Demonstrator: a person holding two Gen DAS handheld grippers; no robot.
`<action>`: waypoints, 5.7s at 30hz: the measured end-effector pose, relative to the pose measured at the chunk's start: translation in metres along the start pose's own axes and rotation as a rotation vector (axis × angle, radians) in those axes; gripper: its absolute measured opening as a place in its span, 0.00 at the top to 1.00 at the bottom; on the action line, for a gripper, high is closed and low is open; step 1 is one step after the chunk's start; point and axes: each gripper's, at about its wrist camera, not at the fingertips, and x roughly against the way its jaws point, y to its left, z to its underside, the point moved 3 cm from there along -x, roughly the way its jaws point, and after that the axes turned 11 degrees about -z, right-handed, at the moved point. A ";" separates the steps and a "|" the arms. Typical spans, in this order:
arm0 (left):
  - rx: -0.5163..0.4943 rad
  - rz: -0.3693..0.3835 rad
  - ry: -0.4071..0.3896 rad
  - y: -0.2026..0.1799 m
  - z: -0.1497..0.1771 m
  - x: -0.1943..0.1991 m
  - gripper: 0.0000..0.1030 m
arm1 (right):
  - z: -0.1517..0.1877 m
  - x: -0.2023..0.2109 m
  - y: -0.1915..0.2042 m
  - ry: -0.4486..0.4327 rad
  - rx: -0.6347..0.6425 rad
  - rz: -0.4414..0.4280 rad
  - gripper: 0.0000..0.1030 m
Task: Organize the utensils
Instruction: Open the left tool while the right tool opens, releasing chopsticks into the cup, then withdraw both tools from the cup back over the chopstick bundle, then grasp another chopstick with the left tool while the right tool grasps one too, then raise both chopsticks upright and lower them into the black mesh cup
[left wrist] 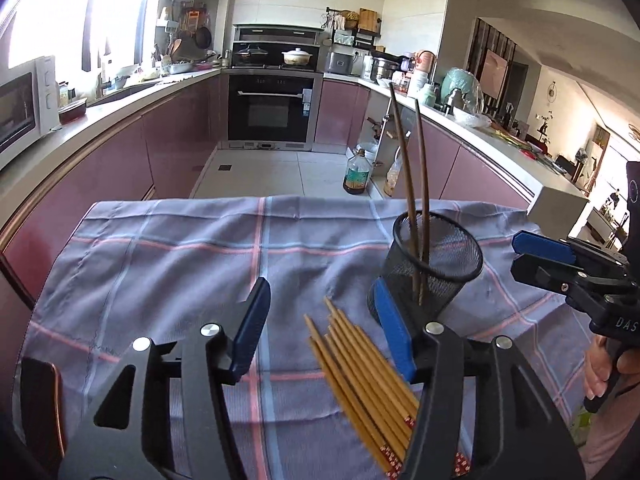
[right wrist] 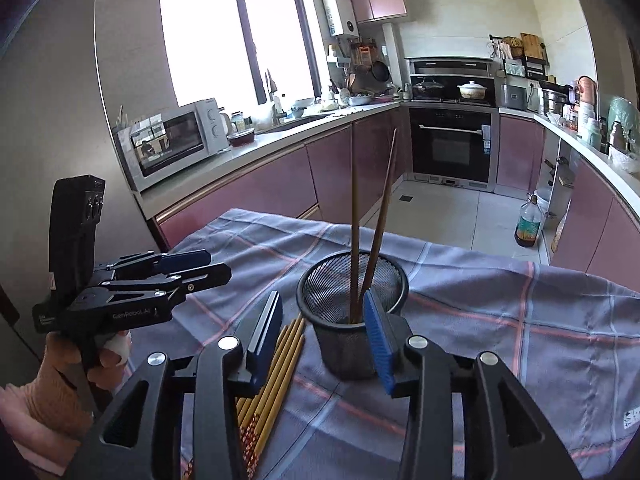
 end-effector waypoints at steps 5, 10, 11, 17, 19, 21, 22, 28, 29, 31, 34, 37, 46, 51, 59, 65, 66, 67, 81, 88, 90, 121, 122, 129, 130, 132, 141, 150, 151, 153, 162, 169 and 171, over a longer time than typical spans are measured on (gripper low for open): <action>-0.002 0.003 0.076 0.004 0.038 -0.005 0.47 | 0.031 -0.019 0.003 0.088 -0.023 -0.014 0.61; -0.027 0.011 0.138 -0.006 0.063 -0.013 0.48 | 0.057 -0.042 0.009 0.169 -0.037 -0.023 0.61; -0.031 0.013 0.145 -0.007 0.067 -0.013 0.48 | 0.061 -0.045 0.010 0.181 -0.038 -0.022 0.61; -0.047 -0.003 0.181 -0.011 0.087 -0.018 0.48 | 0.078 -0.057 0.010 0.227 -0.058 -0.011 0.61; -0.047 -0.009 0.196 -0.012 0.091 -0.020 0.48 | 0.082 -0.061 0.011 0.238 -0.064 -0.011 0.61; -0.047 -0.008 0.207 -0.014 0.094 -0.021 0.48 | 0.085 -0.063 0.012 0.246 -0.062 -0.002 0.62; -0.048 -0.009 0.209 -0.014 0.095 -0.021 0.47 | 0.086 -0.065 0.014 0.249 -0.061 -0.002 0.62; -0.053 -0.003 0.219 -0.017 0.099 -0.023 0.48 | 0.089 -0.070 0.017 0.261 -0.055 0.013 0.62; -0.055 -0.003 0.222 -0.018 0.100 -0.024 0.48 | 0.090 -0.071 0.017 0.263 -0.052 0.018 0.62; -0.054 -0.006 0.230 -0.018 0.102 -0.026 0.48 | 0.091 -0.072 0.017 0.269 -0.051 0.023 0.63; -0.058 -0.008 0.229 -0.019 0.102 -0.027 0.47 | 0.092 -0.072 0.016 0.276 -0.049 0.030 0.63; -0.060 -0.007 0.231 -0.018 0.103 -0.028 0.47 | 0.092 -0.072 0.016 0.277 -0.046 0.036 0.63; -0.081 -0.012 0.241 -0.020 0.102 -0.031 0.46 | 0.094 -0.076 0.015 0.286 -0.042 0.056 0.63; -0.099 -0.019 0.241 -0.021 0.102 -0.032 0.46 | 0.094 -0.078 0.018 0.289 -0.034 0.063 0.64; -0.094 -0.038 0.250 -0.011 0.101 -0.034 0.49 | 0.094 -0.078 0.016 0.288 -0.038 0.065 0.64; -0.070 0.007 0.246 -0.014 0.098 -0.032 0.49 | 0.093 -0.080 0.017 0.286 -0.042 0.064 0.64; -0.072 0.017 0.245 -0.016 0.097 -0.032 0.48 | 0.093 -0.080 0.017 0.286 -0.041 0.064 0.64; -0.078 0.019 0.243 -0.018 0.097 -0.032 0.48 | 0.093 -0.079 0.016 0.286 -0.040 0.064 0.64; -0.103 0.004 0.267 -0.010 0.100 -0.038 0.55 | 0.091 -0.082 0.016 0.287 -0.037 0.062 0.64; -0.097 0.002 0.266 -0.012 0.093 -0.048 0.62 | 0.086 -0.089 0.016 0.294 -0.018 0.075 0.67; -0.108 -0.013 0.261 -0.015 0.093 -0.049 0.65 | 0.085 -0.092 0.017 0.297 -0.006 0.087 0.68; -0.027 -0.035 0.255 -0.007 0.091 -0.040 0.93 | 0.078 -0.077 0.014 0.253 -0.048 0.043 0.95; -0.025 -0.031 0.249 -0.007 0.089 -0.037 0.93 | 0.076 -0.075 0.014 0.245 -0.051 0.035 0.95; -0.015 0.035 0.190 -0.006 0.075 -0.011 0.93 | 0.061 -0.047 0.016 0.162 -0.052 -0.007 0.95; -0.016 0.044 0.181 -0.006 0.073 -0.007 0.93 | 0.059 -0.042 0.016 0.148 -0.052 -0.012 0.95; -0.019 0.066 0.159 -0.007 0.068 0.002 0.93 | 0.053 -0.035 0.018 0.121 -0.051 -0.022 0.95; -0.018 0.149 0.043 -0.011 0.037 0.047 0.93 | 0.027 -0.008 0.020 0.013 -0.039 -0.040 0.95; 0.018 0.232 -0.044 -0.011 0.004 0.081 0.93 | 0.013 0.004 0.020 -0.046 -0.022 -0.039 0.95; 0.021 0.236 -0.053 -0.010 0.001 0.083 0.93 | 0.011 0.005 0.020 -0.051 -0.020 -0.039 0.95; 0.029 0.247 -0.066 -0.010 -0.006 0.087 0.93 | 0.008 0.007 0.020 -0.063 -0.013 -0.036 0.95; 0.027 0.251 -0.120 -0.018 -0.035 0.091 0.93 | -0.012 0.022 0.018 -0.116 0.020 -0.012 0.95; -0.005 0.263 -0.180 -0.034 -0.061 0.101 0.93 | -0.030 0.035 0.015 -0.159 0.042 0.012 0.95; -0.012 0.258 -0.200 -0.037 -0.071 0.105 0.93 | -0.037 0.039 0.014 -0.176 0.049 0.018 0.95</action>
